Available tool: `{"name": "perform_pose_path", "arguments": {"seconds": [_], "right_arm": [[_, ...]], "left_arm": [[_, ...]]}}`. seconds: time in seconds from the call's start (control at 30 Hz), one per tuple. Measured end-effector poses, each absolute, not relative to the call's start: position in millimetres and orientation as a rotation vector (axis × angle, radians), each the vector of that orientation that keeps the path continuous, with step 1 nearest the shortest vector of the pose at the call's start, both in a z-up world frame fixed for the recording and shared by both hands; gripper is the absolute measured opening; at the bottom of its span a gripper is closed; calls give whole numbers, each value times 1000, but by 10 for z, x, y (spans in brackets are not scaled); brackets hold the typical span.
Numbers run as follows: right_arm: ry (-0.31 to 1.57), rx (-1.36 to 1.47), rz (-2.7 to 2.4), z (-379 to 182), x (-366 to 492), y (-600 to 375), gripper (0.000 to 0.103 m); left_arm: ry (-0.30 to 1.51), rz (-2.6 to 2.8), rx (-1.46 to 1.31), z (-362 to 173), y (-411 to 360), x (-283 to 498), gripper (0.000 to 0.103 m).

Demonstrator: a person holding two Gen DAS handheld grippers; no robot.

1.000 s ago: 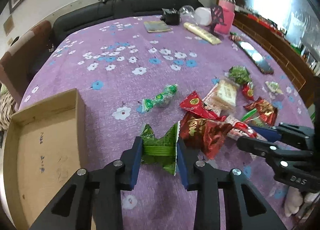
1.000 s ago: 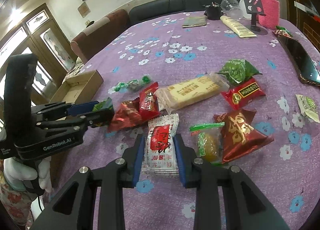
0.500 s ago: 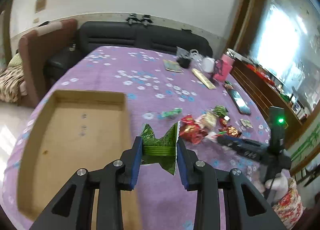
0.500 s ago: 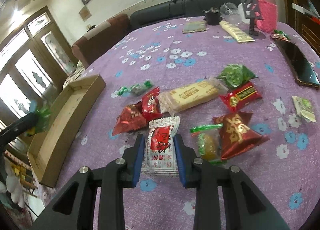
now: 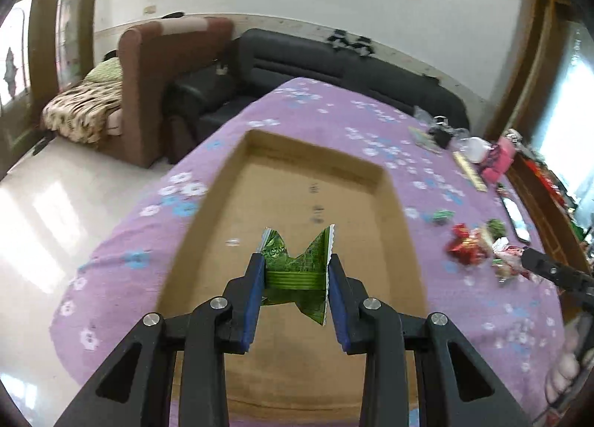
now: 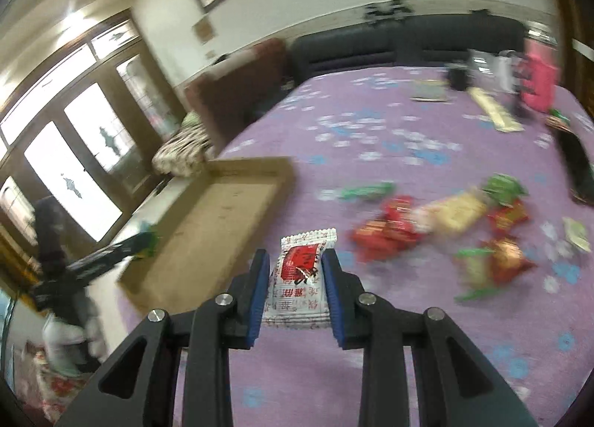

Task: Organize snacks
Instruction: 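Carry both packets to the cardboard box and open both grippers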

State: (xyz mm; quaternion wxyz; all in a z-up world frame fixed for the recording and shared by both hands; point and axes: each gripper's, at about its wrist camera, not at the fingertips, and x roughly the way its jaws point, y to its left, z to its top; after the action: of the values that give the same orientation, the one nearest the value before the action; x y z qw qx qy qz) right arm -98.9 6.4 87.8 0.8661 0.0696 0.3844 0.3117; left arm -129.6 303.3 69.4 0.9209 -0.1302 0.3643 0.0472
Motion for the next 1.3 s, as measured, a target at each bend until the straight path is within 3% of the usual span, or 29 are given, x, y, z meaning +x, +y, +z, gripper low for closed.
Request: {"name": "perform_pose_path", "arguments": {"seconds": [0.33,0.67,0.97,1.1,1.27,1.3], "right_arm": [[963,29,830,454,-987,1532,28],[980,-38,829,211,-1030,1947,28],[962,-69,828,191,-1107,2000,32],[891,-50,810,378,-1148,1794,39],[735,-45,676,646,-1222,1251,56],[686,-39,633,695,-1235,1063,64]], "left_arm": [[796,146,-282,498,3280,-1257,34],[783,134,-348,470,3385,-1319,35],[720,106,-460,643,3426,-1470,70],[651,165,-466,858,3392,-1580,93],[532,43,-544,1070,3307,-1726,95],[529,7,-556,1096,3254,-1723,95]]}}
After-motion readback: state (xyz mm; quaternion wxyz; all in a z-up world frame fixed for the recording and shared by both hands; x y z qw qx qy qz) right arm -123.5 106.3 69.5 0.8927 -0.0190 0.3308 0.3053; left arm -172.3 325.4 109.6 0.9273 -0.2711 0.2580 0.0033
